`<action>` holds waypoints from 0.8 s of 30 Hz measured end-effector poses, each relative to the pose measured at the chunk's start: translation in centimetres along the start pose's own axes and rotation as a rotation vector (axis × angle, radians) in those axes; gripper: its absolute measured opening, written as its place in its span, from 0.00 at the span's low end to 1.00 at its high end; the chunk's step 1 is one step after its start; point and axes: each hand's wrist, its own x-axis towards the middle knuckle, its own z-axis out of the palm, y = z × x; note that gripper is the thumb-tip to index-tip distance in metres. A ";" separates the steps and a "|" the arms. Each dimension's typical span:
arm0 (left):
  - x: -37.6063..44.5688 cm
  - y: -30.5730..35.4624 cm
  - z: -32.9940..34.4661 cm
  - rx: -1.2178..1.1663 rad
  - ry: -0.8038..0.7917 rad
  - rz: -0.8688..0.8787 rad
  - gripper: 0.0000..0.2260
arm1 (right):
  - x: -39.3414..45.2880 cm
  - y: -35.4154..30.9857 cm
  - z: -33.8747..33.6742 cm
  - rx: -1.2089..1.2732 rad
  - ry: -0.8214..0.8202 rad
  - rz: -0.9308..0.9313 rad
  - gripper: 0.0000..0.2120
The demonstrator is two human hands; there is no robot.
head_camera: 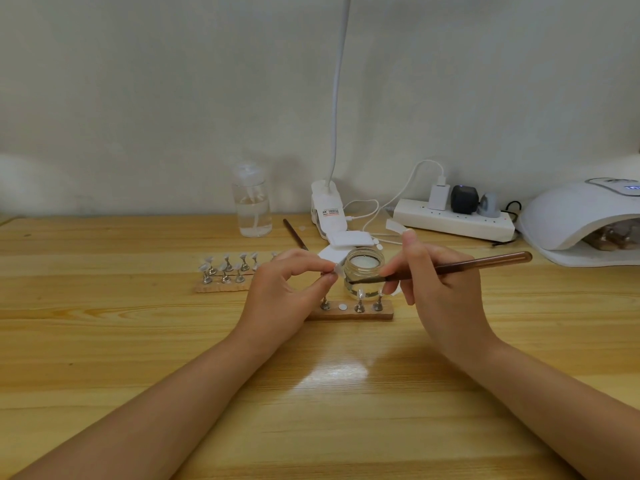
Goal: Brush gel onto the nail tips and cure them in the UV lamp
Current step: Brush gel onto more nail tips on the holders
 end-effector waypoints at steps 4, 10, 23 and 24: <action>-0.1 0.2 -0.1 -0.022 0.022 0.014 0.08 | 0.1 0.0 -0.1 0.007 0.038 -0.014 0.17; -0.1 0.3 0.0 -0.051 0.014 -0.043 0.06 | 0.0 0.3 0.1 -0.113 -0.001 -0.092 0.14; -0.1 0.1 0.0 -0.054 0.029 -0.019 0.06 | -0.5 0.0 0.4 -0.059 -0.037 -0.079 0.16; -0.1 0.1 0.0 -0.056 0.031 -0.020 0.06 | -0.4 0.0 0.4 -0.047 -0.021 -0.069 0.16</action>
